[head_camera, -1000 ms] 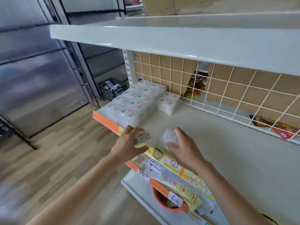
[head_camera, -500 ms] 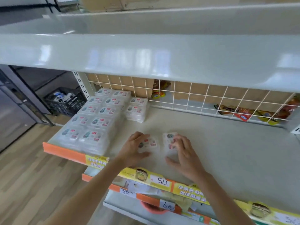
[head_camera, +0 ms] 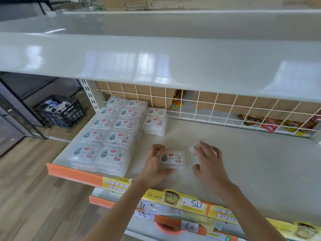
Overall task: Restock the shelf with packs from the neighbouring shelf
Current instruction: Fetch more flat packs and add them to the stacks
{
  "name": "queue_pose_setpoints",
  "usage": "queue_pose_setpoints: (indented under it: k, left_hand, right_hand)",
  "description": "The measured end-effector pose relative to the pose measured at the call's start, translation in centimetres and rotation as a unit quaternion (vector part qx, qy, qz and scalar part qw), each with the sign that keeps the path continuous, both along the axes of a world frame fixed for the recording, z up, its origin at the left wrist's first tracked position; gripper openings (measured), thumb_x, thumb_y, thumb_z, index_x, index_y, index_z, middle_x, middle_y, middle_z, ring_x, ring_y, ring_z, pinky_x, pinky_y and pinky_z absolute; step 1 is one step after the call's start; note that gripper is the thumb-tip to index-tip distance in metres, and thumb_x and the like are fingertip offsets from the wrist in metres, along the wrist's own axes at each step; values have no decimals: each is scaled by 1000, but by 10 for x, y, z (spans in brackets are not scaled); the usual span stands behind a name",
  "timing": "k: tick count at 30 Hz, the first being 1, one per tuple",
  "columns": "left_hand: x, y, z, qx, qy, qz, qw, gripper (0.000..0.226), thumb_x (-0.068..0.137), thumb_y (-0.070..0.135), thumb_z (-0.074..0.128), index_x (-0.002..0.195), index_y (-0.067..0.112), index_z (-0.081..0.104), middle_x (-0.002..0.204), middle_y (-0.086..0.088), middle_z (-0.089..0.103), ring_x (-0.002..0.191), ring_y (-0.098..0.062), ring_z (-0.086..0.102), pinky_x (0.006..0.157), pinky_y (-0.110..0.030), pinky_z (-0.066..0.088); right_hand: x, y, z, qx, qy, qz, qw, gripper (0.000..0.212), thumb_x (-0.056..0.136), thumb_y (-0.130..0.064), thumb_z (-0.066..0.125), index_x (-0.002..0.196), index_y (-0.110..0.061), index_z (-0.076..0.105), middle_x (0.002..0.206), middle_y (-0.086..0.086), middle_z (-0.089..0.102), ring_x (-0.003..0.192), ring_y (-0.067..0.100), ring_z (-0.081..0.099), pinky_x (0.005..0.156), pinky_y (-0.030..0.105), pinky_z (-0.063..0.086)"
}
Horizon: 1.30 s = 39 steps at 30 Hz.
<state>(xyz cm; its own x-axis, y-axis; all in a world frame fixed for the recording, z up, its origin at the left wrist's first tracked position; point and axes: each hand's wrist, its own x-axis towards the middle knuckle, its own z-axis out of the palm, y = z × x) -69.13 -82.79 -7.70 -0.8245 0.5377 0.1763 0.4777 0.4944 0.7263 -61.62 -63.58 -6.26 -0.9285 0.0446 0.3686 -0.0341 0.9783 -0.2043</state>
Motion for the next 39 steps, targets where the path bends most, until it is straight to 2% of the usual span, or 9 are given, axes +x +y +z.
queue_pose_setpoints:
  k: [3, 7, 11, 14, 18, 25, 30, 33, 39]
  left_hand:
    - [-2, -1, -2, -11, 2, -3, 1000, 71, 61, 28, 71, 128, 14, 52, 114, -1, 30, 110, -15, 42, 93, -4, 28]
    - [-3, -5, 8, -73, 33, -46, 996, 66, 77, 17, 67, 137, 10, 39, 130, -6, 35, 123, -20, 37, 102, -18, 31]
    - [-13, -30, 45, -145, 195, -47, 969, 40, 77, 15, 69, 116, 12, 59, 130, -9, 45, 122, -27, 41, 97, -40, 43]
    - [-26, -54, 64, -156, 273, 12, 949, 33, 63, 10, 77, 94, 12, 67, 107, -13, 57, 99, -35, 56, 77, -45, 49]
    - [-37, -76, 67, -170, 253, 76, 949, 27, 67, 11, 72, 93, 10, 67, 103, -14, 57, 94, -38, 55, 72, -49, 49]
    - [-29, -64, 62, -168, 272, 50, 946, 32, 61, 12, 79, 91, 11, 68, 102, -13, 59, 94, -36, 58, 76, -44, 51]
    - [-11, -35, 48, -111, 266, -25, 957, 27, 67, 22, 63, 93, 16, 67, 101, -6, 60, 95, -27, 60, 75, -36, 52]
    - [-2, -25, 34, -125, 244, -61, 960, 30, 65, 25, 61, 94, 19, 66, 98, -2, 60, 89, -23, 63, 70, -35, 53]
    - [-7, -24, 43, -120, 250, -63, 959, 25, 65, 23, 63, 89, 19, 68, 94, 0, 61, 89, -23, 63, 71, -35, 51]
  right_hand:
    - [-4, -24, 0, -21, -4, 94, 995, 33, 73, -27, 45, 101, -13, 55, 118, 8, 55, 119, 26, 48, 97, 38, 37]
    - [-12, -39, -5, -57, -59, 121, 989, 33, 74, -25, 70, 102, -15, 54, 116, 9, 55, 107, 31, 54, 79, 44, 53]
    - [-34, -48, 3, -16, -37, 93, 995, 36, 66, -18, 78, 98, -16, 62, 110, 8, 56, 102, 23, 40, 73, 42, 53]
    - [-58, -64, 12, -16, -53, 74, 996, 36, 78, -19, 69, 114, -19, 61, 112, 8, 48, 106, 22, 39, 84, 38, 48]
    - [-85, -79, 19, -38, -85, 66, 993, 38, 92, -24, 52, 130, -23, 51, 118, 4, 44, 116, 20, 38, 91, 31, 43]
    - [-63, -53, 26, -30, -104, 66, 992, 41, 93, -26, 47, 133, -22, 45, 135, -2, 42, 123, 18, 36, 98, 33, 32]
    - [-16, -16, 22, -51, -8, -105, 993, 41, 74, -27, 71, 111, -15, 59, 117, 6, 51, 109, 31, 47, 86, 43, 36]
    - [3, -6, 17, -70, -89, -187, 976, 53, 79, -39, 65, 124, -18, 46, 125, 4, 40, 114, 27, 35, 93, 38, 33]
    - [-1, -19, 20, -113, -83, -53, 989, 43, 78, -18, 63, 118, -13, 49, 120, 4, 41, 108, 20, 32, 86, 25, 37]
